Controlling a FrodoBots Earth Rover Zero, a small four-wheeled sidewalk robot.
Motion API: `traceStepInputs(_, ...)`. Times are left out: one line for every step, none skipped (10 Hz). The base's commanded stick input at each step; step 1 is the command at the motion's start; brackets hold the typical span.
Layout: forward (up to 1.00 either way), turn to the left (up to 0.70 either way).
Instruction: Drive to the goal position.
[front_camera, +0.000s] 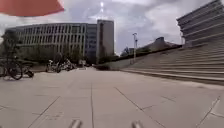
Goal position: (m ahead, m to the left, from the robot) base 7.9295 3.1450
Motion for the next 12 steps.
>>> traceStepInputs(0.85, 0.0)
traceStepInputs(0.85, 0.0)
traceStepInputs(0.85, 0.0)
traceStepInputs(0.85, 0.0)
traceStepInputs(0.85, 0.0)
traceStepInputs(0.85, 0.0)
traceStepInputs(0.85, 0.0)
traceStepInputs(0.85, 0.24)
traceStepInputs(0.85, 0.32)
traceStepInputs(0.85, 0.17)
traceStepInputs(0.85, 0.08)
traceStepInputs(0.85, 0.0)
